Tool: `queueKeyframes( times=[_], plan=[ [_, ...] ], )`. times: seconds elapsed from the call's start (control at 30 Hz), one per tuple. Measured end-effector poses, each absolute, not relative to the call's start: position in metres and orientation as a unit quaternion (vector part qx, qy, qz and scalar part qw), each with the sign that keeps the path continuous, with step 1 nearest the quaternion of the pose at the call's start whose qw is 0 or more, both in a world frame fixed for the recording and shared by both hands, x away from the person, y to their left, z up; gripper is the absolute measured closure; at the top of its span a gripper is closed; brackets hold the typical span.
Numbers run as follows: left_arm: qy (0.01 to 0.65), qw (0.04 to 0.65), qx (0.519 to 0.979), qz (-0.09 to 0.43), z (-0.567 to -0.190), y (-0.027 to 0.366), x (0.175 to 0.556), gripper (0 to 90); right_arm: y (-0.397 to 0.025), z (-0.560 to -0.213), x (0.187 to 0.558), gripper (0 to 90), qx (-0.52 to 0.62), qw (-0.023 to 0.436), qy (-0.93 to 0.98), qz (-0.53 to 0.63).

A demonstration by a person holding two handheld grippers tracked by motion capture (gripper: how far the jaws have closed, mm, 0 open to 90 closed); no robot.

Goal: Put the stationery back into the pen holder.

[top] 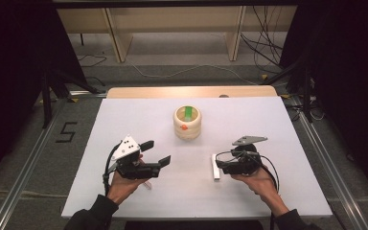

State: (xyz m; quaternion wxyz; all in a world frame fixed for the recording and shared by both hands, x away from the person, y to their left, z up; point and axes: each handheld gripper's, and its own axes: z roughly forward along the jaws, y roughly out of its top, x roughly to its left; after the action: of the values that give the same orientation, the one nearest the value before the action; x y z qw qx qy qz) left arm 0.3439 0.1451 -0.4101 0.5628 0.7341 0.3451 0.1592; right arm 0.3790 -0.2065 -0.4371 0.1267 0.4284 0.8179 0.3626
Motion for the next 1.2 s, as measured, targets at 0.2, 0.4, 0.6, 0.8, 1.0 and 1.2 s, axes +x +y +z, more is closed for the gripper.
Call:
queueKeyframes(
  times=[0.2, 0.4, 0.6, 0.8, 1.0, 1.2],
  plan=[
    [0.343, 0.563, 0.734, 0.162, -0.412, 0.146, 0.34, 16.3, -0.2, -0.44, 0.387, 26.3, 0.43, 0.123, 0.827, 0.342],
    [0.342, 0.564, 0.733, 0.167, -0.415, 0.147, 0.336, 16.2, -0.193, -0.44, 0.392, 27.2, 0.431, 0.116, 0.836, 0.318],
    [0.343, 0.563, 0.732, 0.169, -0.417, 0.15, 0.333, 15.9, -0.187, -0.443, 0.399, 28.8, 0.447, 0.103, 0.838, 0.294],
    [0.347, 0.563, 0.731, 0.166, -0.417, 0.154, 0.33, 15.8, -0.183, -0.449, 0.404, 29.4, 0.448, 0.099, 0.844, 0.278],
    [0.347, 0.564, 0.73, 0.168, -0.418, 0.156, 0.328, 15.8, -0.177, -0.454, 0.408, 31.3, 0.448, 0.093, 0.848, 0.267],
    [0.348, 0.566, 0.728, 0.168, -0.42, 0.156, 0.327, 15.8, -0.169, -0.459, 0.41, 33.0, 0.451, 0.084, 0.854, 0.245]
  ],
)
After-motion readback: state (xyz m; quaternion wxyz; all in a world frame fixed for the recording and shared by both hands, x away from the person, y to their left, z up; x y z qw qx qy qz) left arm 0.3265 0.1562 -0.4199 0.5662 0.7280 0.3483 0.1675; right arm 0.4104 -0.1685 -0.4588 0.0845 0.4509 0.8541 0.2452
